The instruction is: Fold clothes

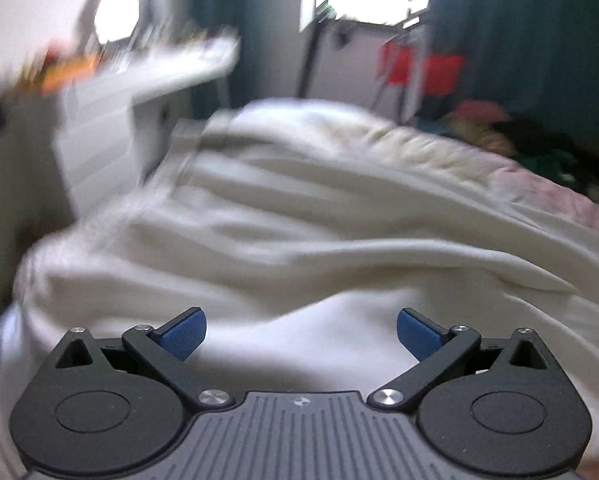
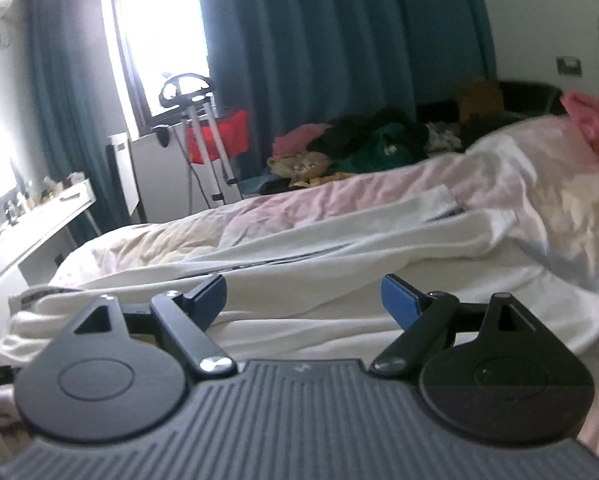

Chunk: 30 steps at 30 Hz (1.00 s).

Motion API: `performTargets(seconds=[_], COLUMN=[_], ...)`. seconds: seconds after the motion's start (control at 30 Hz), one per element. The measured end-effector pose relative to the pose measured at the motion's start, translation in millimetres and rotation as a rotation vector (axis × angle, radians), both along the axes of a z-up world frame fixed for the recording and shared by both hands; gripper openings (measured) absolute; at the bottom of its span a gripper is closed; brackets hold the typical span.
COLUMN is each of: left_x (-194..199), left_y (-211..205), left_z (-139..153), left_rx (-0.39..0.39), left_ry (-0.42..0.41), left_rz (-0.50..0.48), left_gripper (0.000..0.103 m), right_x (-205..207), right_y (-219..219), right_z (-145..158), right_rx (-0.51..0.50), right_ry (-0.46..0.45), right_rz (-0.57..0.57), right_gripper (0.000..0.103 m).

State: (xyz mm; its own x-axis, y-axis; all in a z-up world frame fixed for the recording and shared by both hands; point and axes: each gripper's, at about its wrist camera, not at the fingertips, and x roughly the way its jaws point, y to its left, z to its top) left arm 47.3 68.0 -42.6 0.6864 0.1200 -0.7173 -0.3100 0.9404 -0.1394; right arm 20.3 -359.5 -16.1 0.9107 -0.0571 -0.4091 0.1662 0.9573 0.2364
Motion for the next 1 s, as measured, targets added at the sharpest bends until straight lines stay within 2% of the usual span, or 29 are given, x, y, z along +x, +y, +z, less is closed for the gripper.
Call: performTargets(seconds=[0.03,0.17,0.27,0.33,0.5,0.6,0.77,0.9,0.93,1.0], left_x=[0,-10,-20,-25,-26,-26,-24,-33,-36,-43], left_y=[16,69,104,122,147,156,169,181,185,190], left_z=[0,3,2,0,-8,-17,-24,-28,-26,-23], left_rx=[-0.076,-0.282,-0.446,-0.51,-0.557,-0.577,-0.586,-0.628,-0.642,-0.665], left_ry=[0.031,0.14,0.192,0.213,0.264,0.296,0.262,0.201,0.176,0.103], left_rz=[0.028,0.142,0.204,0.237,0.283,0.327,0.383,0.434,0.429,0.413], left_gripper=[0.098,0.093,0.09,0.089,0.089,0.083,0.071,0.048,0.036,0.022], right_x=[0,1,4,3,2,-2,-19,-43,-49,-60], right_y=[-3,-14,-23,-31,-48,-62,-100,-138,-148,-166], right_z=[-2,-11,-19,-21,-25,-28,-34,-46,-51,-65], right_rx=[0.01,0.051,0.093,0.139,0.221,0.268,0.409,0.486,0.506,0.542], right_ry=[0.011,0.055,0.092,0.086,0.077,0.072,0.033,0.006,0.002,0.014], right_rz=[-0.011,-0.047,-0.078,-0.088,-0.144,-0.207,-0.359,-0.547,-0.586,-0.666], right_gripper=[0.086,0.086,0.085,0.085,0.085,0.085,0.085,0.085,0.085,0.083])
